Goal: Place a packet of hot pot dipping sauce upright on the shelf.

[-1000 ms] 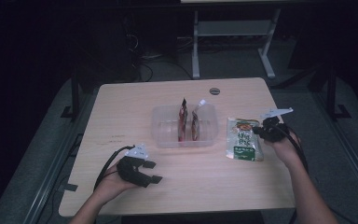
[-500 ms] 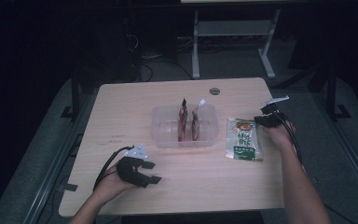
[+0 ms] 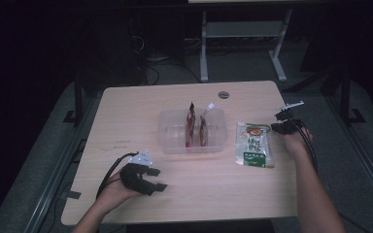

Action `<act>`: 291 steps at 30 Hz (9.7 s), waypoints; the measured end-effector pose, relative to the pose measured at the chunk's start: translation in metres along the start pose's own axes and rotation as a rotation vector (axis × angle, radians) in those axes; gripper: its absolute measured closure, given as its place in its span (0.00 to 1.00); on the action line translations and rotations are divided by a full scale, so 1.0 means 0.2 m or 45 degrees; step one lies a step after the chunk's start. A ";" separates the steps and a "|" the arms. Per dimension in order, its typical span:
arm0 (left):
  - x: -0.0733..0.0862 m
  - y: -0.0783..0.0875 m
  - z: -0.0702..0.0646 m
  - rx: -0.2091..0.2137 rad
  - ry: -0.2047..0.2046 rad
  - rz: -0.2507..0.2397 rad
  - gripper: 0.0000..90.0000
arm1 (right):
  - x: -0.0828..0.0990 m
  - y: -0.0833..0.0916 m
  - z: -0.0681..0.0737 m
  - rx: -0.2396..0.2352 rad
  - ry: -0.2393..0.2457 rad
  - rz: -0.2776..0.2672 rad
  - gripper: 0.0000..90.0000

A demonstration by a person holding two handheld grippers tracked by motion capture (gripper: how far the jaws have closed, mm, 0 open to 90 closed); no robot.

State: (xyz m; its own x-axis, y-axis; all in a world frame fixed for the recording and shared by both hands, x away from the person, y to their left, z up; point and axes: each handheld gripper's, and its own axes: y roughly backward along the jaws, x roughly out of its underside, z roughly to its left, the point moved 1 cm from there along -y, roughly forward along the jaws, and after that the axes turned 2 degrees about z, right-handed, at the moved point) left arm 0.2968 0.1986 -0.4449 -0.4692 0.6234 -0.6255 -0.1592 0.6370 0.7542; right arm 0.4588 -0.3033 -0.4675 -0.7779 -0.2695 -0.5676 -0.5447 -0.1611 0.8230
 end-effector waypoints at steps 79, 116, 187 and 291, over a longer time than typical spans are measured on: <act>-0.02 -0.02 -0.03 0.027 -0.024 0.017 0.38 | 0.01 0.12 0.36 -0.487 0.397 -0.025 1.00; -0.02 -0.01 -0.04 0.017 -0.041 0.001 0.38 | 0.06 0.17 1.39 -1.017 1.129 -0.055 1.00; -0.25 -0.30 -0.09 0.235 -0.183 -0.022 1.00 | 0.36 0.45 0.76 -0.727 0.523 -0.227 0.23; -0.30 -0.02 -0.13 0.100 -0.235 -0.221 0.76 | 0.06 0.63 0.90 -1.365 0.618 -0.376 1.00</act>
State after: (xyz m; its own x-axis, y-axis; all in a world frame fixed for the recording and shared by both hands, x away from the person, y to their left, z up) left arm 0.3029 0.1468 -0.4052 -0.2734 0.5693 -0.7753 -0.1522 0.7702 0.6193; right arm 0.3239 -0.1559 -0.3746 -0.3439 -0.3807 -0.8584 0.0332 -0.9185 0.3941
